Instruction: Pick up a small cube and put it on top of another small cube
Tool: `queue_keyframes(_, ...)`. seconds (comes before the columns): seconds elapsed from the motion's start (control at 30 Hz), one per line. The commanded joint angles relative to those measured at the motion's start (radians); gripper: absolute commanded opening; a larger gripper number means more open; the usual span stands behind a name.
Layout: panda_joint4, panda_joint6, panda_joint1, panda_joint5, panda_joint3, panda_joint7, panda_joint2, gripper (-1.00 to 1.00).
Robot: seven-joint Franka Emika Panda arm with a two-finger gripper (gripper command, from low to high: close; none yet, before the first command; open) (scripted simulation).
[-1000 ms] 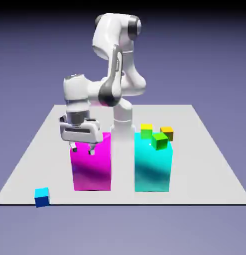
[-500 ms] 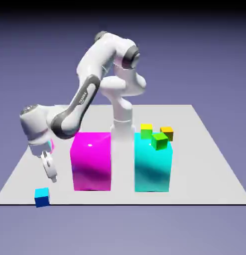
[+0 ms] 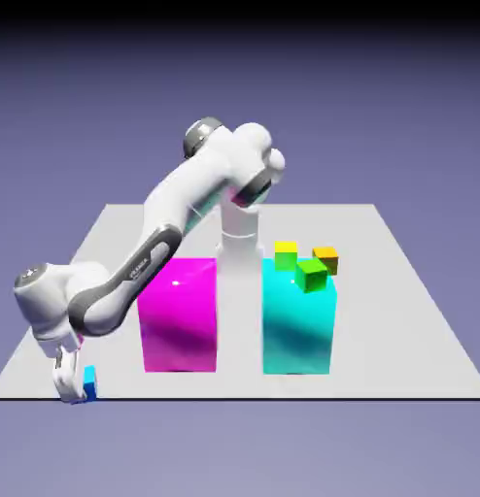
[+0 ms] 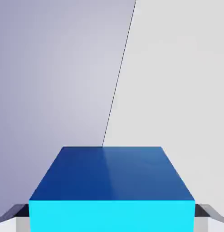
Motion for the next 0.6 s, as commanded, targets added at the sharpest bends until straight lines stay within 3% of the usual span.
queue_keyframes(0.0, 0.006, -0.028, 0.012, -0.020, -0.026, -0.001, -0.036, -1.00)
queue_keyframes(0.57, -0.263, -0.126, 0.035, -0.396, 0.396, -0.179, -0.652, -1.00)
